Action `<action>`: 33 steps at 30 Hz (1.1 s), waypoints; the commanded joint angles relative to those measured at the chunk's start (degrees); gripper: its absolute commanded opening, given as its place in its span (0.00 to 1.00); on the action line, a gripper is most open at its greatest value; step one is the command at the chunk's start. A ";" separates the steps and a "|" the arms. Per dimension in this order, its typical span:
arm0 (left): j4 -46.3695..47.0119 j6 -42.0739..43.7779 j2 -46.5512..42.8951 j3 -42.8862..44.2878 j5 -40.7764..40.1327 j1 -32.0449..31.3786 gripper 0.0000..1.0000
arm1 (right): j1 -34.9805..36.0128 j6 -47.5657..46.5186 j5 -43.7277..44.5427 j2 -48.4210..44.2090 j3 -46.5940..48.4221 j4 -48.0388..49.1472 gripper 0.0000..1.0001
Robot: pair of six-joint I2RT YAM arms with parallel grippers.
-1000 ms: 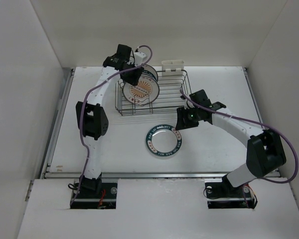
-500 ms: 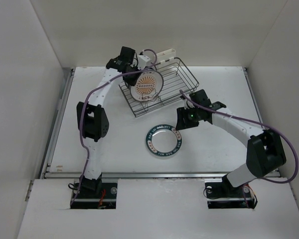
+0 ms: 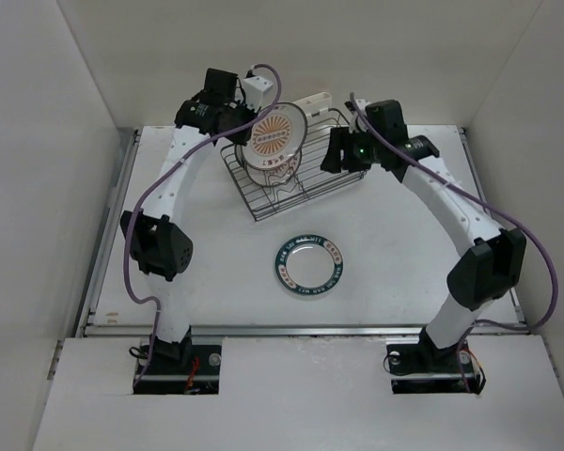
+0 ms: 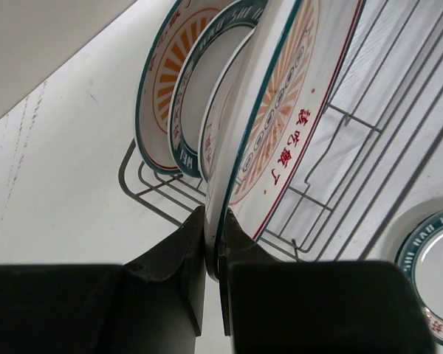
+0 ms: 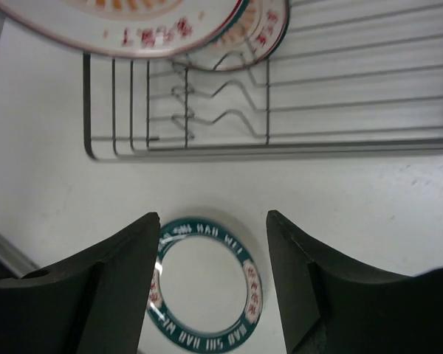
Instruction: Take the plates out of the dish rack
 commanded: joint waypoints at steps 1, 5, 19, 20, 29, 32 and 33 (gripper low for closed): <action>-0.17 -2.82 -4.97 4.00 2.90 -0.61 0.00 | -2.54 1.62 2.89 5.25 7.19 -2.82 0.65; -6.40 -5.36 -6.98 10.06 5.52 -0.08 0.00 | -8.51 5.15 5.00 10.52 15.71 -2.12 0.68; -46.76 15.06 -24.88 -11.68 16.54 6.60 0.00 | -15.29 1.29 11.25 32.15 32.78 6.23 0.78; -46.76 17.37 -26.31 -15.98 16.53 6.60 0.00 | -15.29 1.28 9.85 32.85 33.30 7.02 0.78; -37.64 21.00 -27.55 -44.57 10.47 7.12 0.00 | -15.29 4.18 8.51 38.31 32.08 11.06 0.68; -31.57 19.68 -26.42 -49.23 8.80 7.12 0.00 | -15.29 4.71 10.00 38.31 29.54 12.12 0.57; -30.60 18.81 -25.37 -49.95 8.27 7.82 0.00 | -15.29 5.23 10.01 37.70 28.83 12.12 0.44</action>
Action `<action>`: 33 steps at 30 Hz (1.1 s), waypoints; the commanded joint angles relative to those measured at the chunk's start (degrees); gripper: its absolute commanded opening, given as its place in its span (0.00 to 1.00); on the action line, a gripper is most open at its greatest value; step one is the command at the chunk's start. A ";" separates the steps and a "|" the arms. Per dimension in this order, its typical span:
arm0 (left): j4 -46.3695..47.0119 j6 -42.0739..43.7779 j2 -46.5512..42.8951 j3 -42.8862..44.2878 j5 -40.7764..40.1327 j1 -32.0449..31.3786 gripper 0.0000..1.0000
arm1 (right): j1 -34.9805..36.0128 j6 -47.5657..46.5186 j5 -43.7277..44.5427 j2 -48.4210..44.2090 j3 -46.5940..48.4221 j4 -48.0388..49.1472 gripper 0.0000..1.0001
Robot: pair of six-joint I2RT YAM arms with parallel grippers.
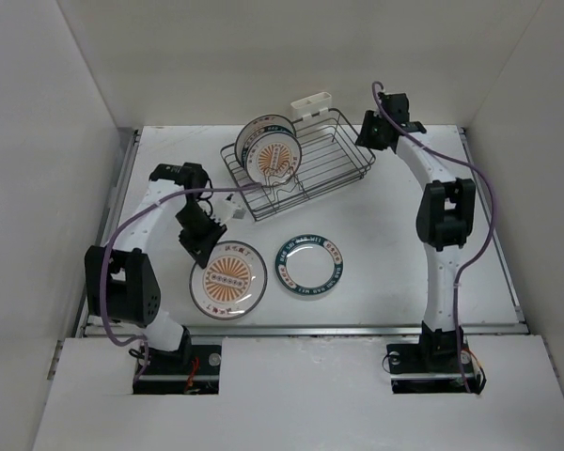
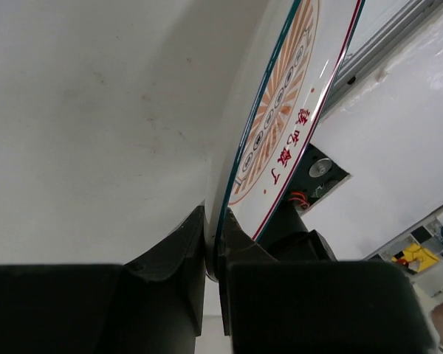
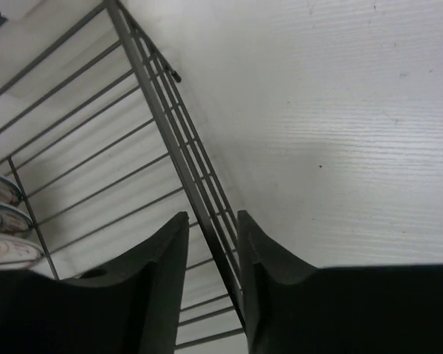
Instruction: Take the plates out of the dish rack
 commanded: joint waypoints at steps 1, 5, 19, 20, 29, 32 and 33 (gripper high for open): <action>2.19 0.02 0.17 -2.26 -0.28 1.53 0.00 | 0.31 1.74 1.59 -1.17 -3.49 4.63 0.35; 5.71 -2.61 3.68 -4.63 -1.42 4.43 0.00 | 0.31 5.60 2.13 -5.90 -13.58 9.18 0.02; 12.58 -12.28 17.13 0.20 -2.57 9.62 0.00 | 3.92 10.45 4.94 -16.38 -29.09 17.02 0.00; 12.58 -13.76 18.70 1.50 -2.04 9.62 0.00 | 3.92 8.88 4.07 -16.90 -29.87 17.02 0.00; 17.14 -15.89 19.42 0.90 -3.79 9.62 0.22 | 3.92 5.44 2.66 -18.05 -32.17 16.49 0.01; 17.94 -17.20 19.42 0.90 -5.55 9.62 0.27 | 3.92 5.43 2.04 -19.36 -32.69 16.49 0.03; 18.63 -17.73 19.95 0.90 -5.55 9.62 0.30 | 3.92 5.43 1.35 -19.36 -32.69 16.49 0.05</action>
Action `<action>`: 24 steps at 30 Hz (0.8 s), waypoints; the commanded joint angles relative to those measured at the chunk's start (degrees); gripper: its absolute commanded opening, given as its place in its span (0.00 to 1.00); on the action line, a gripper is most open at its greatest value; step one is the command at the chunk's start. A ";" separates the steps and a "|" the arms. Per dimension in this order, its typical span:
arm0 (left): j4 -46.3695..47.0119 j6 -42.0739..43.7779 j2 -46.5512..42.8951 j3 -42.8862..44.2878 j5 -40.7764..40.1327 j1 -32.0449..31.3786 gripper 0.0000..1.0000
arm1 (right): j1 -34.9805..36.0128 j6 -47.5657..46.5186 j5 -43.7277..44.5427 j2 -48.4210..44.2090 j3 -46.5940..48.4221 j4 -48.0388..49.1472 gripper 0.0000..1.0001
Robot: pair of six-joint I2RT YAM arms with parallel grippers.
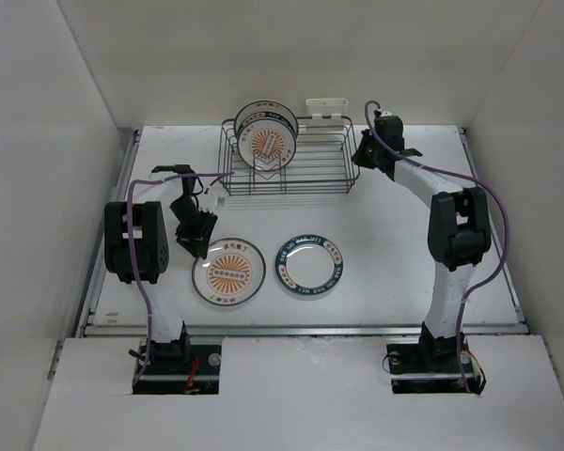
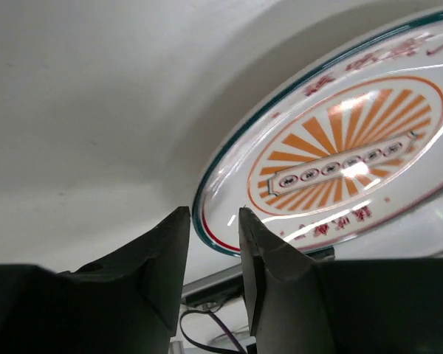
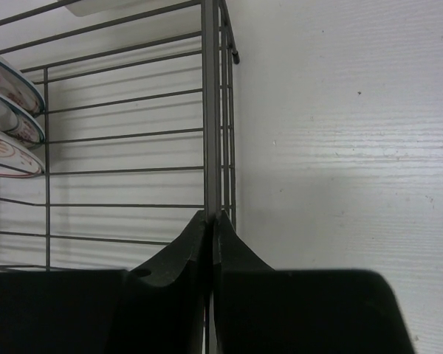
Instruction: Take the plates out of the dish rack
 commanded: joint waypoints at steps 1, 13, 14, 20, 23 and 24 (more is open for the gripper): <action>2.20 -2.19 0.26 1.53 -3.10 0.07 0.30 | 0.16 -0.23 -2.42 -3.78 -1.42 -3.36 0.07; 3.87 -6.05 -6.84 7.94 -5.83 0.07 0.35 | 2.09 -7.25 -4.10 -11.42 -0.19 -5.03 0.58; 4.40 -6.06 -7.56 8.65 -5.83 0.07 0.37 | 2.09 -7.95 -4.09 -12.21 -0.19 -5.03 0.61; 4.93 -9.83 -10.90 13.13 -6.54 0.07 0.43 | 7.10 -15.95 -5.05 -13.72 4.72 -3.00 0.72; 6.33 -11.68 -10.90 15.94 -3.39 0.07 0.49 | 8.85 -17.10 -9.62 -8.20 12.71 -3.87 0.74; 7.03 -12.38 -9.77 17.17 -2.76 0.07 0.51 | 9.47 -17.10 -11.20 -6.35 15.26 -4.84 0.74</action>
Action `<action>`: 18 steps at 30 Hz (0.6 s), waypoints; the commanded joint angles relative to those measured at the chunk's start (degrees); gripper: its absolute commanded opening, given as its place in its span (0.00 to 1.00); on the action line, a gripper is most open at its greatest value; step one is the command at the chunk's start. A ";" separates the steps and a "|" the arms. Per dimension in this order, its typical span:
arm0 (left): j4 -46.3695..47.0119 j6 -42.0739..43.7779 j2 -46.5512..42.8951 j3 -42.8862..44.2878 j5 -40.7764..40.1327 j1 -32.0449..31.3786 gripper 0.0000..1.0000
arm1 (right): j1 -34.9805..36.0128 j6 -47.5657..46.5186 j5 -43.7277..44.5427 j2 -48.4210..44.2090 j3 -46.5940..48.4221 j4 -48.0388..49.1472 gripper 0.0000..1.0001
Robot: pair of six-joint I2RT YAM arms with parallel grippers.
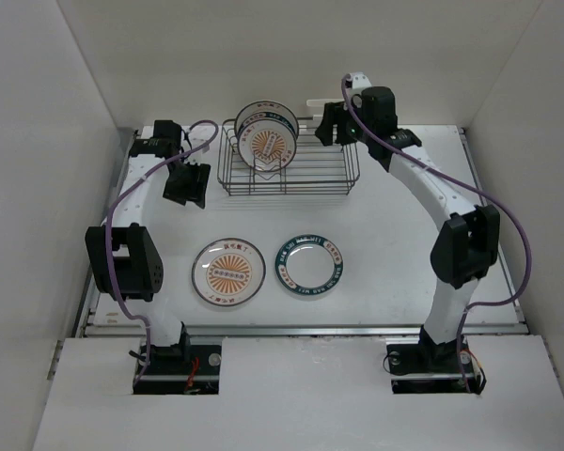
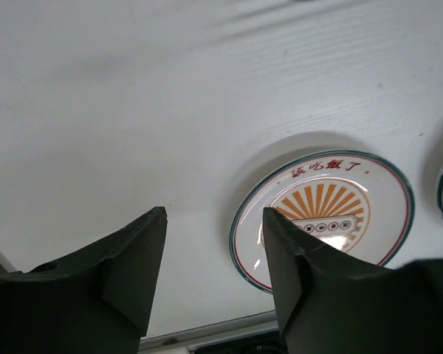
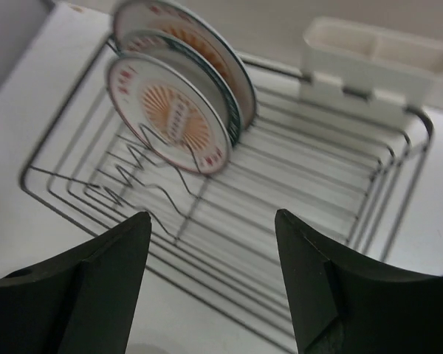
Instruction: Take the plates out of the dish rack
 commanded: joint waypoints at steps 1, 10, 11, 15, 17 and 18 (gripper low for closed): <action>1.18 -4.47 0.46 6.24 2.99 0.05 0.53 | 1.26 -3.31 -5.18 7.35 11.85 -0.97 0.74; -4.53 -9.84 15.50 24.55 3.52 -2.41 0.56 | 4.51 -3.31 -7.82 18.02 21.04 6.56 0.63; -4.53 -9.84 15.50 24.55 3.52 -2.41 0.56 | 4.51 -3.31 -8.34 18.81 21.57 7.26 0.63; -2.43 -9.84 14.62 20.86 2.12 -2.41 0.56 | 5.04 -3.31 -8.87 23.64 23.15 10.07 0.62; -1.81 -9.84 13.05 18.75 1.06 -2.41 0.56 | 5.04 -3.31 -8.87 25.49 24.55 10.08 0.56; -1.81 -9.84 13.04 18.23 0.28 -2.41 0.56 | 5.04 -2.79 -8.87 26.37 25.69 10.08 0.54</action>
